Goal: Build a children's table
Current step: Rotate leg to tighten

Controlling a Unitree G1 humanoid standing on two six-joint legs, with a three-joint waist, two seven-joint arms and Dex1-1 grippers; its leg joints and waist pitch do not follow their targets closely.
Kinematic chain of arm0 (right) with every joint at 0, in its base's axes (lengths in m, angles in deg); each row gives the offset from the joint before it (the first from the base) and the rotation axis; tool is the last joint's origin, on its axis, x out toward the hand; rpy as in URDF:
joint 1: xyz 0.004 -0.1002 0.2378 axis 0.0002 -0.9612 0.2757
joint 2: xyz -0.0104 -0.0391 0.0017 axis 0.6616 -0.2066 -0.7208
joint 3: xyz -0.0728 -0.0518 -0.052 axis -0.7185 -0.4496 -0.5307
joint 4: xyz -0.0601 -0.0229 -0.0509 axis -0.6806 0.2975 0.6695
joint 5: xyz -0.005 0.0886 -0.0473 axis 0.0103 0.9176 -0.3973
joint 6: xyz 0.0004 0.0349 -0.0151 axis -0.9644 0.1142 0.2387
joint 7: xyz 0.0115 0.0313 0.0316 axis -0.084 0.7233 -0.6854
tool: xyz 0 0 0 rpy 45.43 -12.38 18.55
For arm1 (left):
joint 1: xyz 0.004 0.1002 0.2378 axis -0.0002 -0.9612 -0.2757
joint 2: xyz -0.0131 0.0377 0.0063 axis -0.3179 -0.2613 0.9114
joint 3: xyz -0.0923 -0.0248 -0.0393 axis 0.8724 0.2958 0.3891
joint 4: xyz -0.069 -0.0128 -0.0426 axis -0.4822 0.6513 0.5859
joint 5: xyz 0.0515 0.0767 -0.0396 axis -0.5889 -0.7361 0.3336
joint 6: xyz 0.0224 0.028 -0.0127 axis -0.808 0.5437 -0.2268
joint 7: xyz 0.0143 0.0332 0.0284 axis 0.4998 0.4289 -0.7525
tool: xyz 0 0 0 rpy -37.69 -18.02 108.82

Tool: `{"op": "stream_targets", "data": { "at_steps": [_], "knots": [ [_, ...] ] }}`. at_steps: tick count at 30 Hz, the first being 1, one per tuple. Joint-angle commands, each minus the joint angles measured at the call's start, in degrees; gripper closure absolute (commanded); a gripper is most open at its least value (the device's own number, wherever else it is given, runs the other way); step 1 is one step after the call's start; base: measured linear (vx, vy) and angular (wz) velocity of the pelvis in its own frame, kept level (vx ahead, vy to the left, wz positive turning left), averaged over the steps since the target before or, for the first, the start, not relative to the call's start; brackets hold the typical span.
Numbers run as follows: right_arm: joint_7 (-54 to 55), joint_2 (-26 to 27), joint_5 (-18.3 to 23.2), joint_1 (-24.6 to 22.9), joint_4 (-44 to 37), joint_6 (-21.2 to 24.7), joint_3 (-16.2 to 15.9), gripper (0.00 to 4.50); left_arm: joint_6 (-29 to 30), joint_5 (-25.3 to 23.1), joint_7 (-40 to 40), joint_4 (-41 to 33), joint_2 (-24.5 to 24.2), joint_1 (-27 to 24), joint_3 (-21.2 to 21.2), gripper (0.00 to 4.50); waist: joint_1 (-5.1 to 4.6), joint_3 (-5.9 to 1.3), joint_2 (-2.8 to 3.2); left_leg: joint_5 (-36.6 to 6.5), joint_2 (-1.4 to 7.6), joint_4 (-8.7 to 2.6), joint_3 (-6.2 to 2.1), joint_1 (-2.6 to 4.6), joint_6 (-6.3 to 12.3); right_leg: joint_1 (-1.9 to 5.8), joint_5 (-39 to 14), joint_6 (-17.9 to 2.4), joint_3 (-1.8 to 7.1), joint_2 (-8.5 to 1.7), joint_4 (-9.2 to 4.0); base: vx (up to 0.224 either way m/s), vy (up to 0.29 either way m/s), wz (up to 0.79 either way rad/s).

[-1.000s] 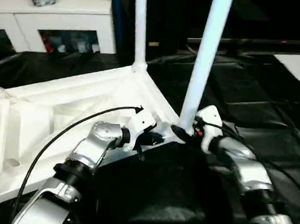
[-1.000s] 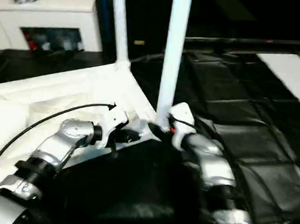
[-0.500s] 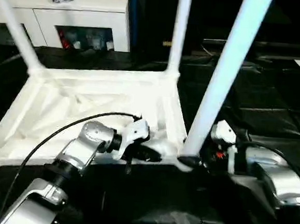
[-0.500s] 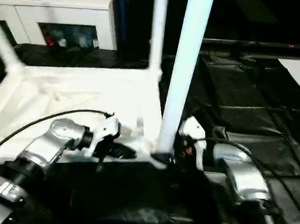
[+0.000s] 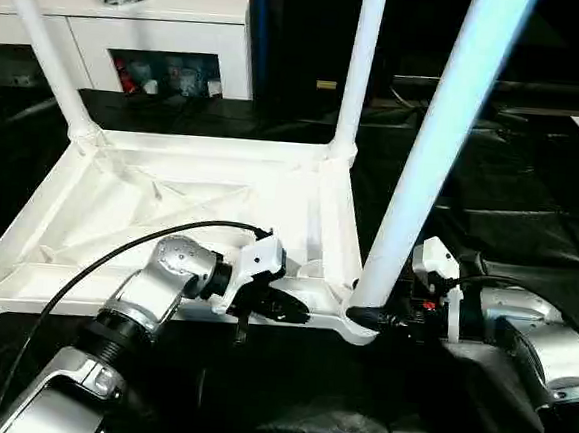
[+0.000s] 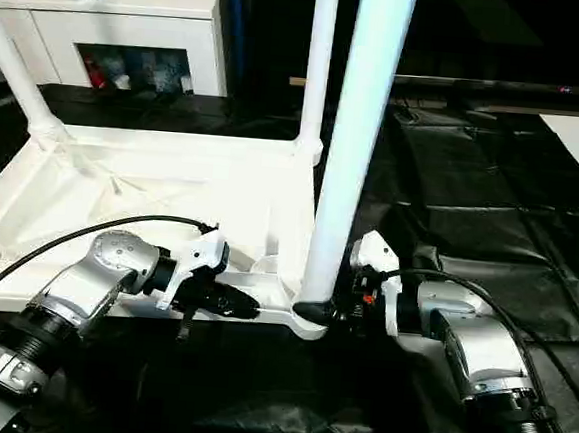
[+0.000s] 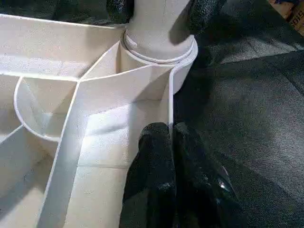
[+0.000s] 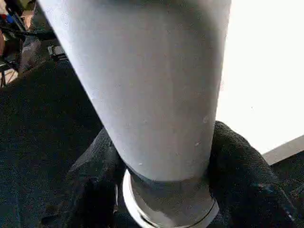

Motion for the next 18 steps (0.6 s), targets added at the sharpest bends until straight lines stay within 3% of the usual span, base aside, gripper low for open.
{"op": "stream_targets", "data": {
  "at_steps": [1, 4, 11, 15, 16, 18],
  "knots": [
    [-1.2, 1.0, 1.1, -1.4, -2.0, 1.7, -2.6, 2.32, 0.0, -0.2, -3.1, -0.8, 0.8, 0.8, 0.3, 4.50, -0.03, -3.38, -0.27, -11.0, 1.78, -3.75, -0.72, 0.86, 3.01, 2.77, -9.9, -13.5, 2.05, -3.22, -3.26, 0.000, 0.000, 0.00],
    [0.2, 1.9, 0.7, -1.9, -1.7, 1.6, -2.6, 2.39, 0.2, -0.5, -4.8, -0.5, 1.5, 0.9, 0.7, 4.50, 0.01, -3.37, -0.27, -11.6, 1.76, -3.76, -0.72, 0.98, 2.73, 2.66, -11.4, -13.1, 2.07, -3.28, -3.45, 0.000, 0.000, 0.00],
    [14.9, 10.6, -4.1, -0.5, 6.8, -4.9, -1.2, 2.48, 2.6, -2.6, -15.8, 2.5, 5.8, 2.8, 2.4, 4.50, -0.99, -2.87, -0.28, -15.5, 1.40, -4.06, -0.87, 1.16, 0.94, 2.04, -20.3, -10.4, 2.02, -3.26, -4.51, 0.000, 0.000, 0.00],
    [27.8, 19.2, -6.1, 3.3, 16.0, -8.1, 0.8, 2.53, 6.2, -3.9, -27.1, 5.5, 10.8, 5.2, 4.4, 4.50, -2.56, -2.66, -0.46, -18.8, 0.92, -4.26, -1.41, 0.90, -0.37, 2.23, -27.0, -8.1, 1.44, -3.30, -4.99, 0.000, 0.000, 0.00],
    [29.2, 20.1, -6.3, 3.9, 17.3, -8.2, 1.0, 2.53, 6.6, -3.9, -28.5, 5.9, 11.5, 5.5, 4.7, 4.50, -2.92, -2.47, -0.29, -20.2, 0.84, -4.31, -1.56, 0.99, -0.44, 2.07, -29.0, -7.5, 1.17, -3.30, -5.34, 0.000, 0.000, 0.00],
    [34.4, 22.8, -8.0, 5.9, 20.9, -9.4, 1.5, 2.54, 7.5, -4.2, -32.7, 7.0, 13.4, 6.4, 5.5, 4.50, -3.67, -2.54, -0.58, -22.2, 0.61, -4.22, -1.66, 1.33, -0.01, 1.89, -31.6, -6.2, 0.75, -3.30, -5.95, 0.000, 0.000, 0.00]
  ]
}}
